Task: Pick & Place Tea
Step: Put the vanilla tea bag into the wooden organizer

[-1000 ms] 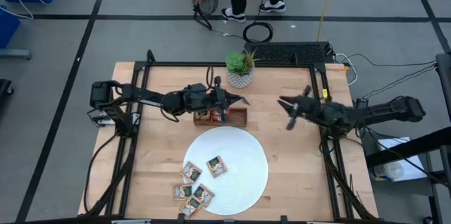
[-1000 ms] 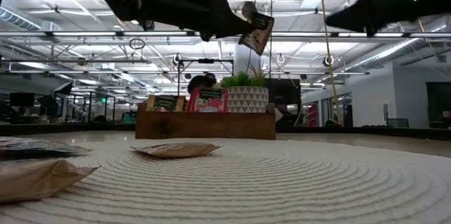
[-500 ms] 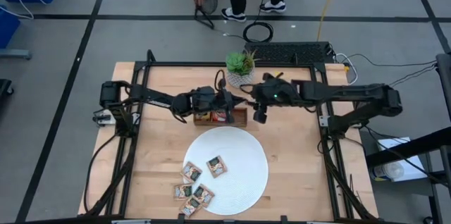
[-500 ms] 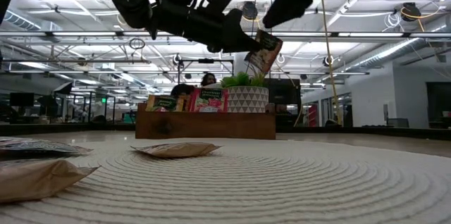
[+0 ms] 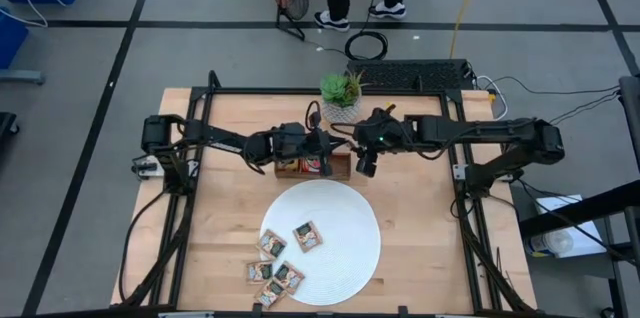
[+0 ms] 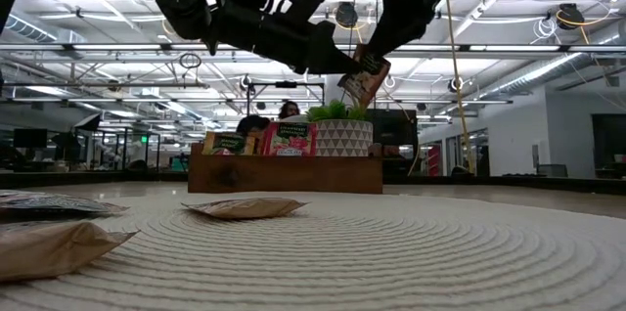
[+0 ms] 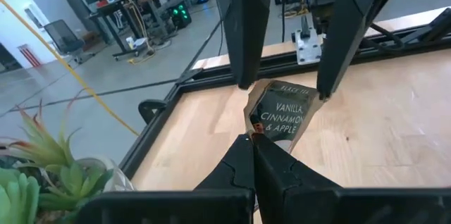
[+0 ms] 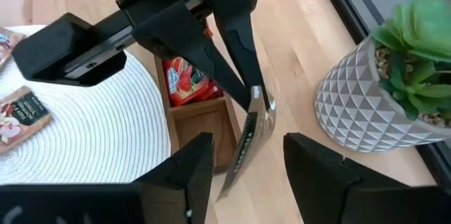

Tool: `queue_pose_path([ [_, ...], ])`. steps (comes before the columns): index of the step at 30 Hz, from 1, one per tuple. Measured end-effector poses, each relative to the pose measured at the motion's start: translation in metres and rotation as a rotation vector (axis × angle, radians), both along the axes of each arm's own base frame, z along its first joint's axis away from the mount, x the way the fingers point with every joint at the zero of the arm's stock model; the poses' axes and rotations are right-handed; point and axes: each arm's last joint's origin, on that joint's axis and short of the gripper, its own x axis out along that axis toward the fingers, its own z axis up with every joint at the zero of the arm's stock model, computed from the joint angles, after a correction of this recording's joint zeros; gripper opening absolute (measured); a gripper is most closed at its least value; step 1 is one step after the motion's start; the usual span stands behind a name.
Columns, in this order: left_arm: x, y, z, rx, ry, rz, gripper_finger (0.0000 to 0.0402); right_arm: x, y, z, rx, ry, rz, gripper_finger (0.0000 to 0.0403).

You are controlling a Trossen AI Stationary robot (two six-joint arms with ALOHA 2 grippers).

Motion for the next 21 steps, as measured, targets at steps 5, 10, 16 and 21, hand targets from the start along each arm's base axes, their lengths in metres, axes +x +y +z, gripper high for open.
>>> queue_pose_path([
  [5, 0.0, 0.0, 0.001, 0.001, -0.007, 0.0, 0.0, 0.0, 0.0, -0.004, 0.004, -0.003, -0.004, 0.0155],
  [10, 0.0, 0.0, 0.001, 0.0, -0.008, 0.0, 0.0, -0.001, 0.0, -0.013, 0.016, 0.012, -0.016, 0.0155],
  [16, 0.0, 0.0, 0.001, -0.003, -0.009, 0.0, 0.0, 0.0, 0.0, -0.018, 0.003, -0.006, -0.004, 0.0127],
  [21, 0.0, 0.0, 0.0, -0.015, -0.006, 0.001, 0.0001, 0.001, 0.0, -0.018, -0.023, -0.006, 0.022, 0.0034],
])
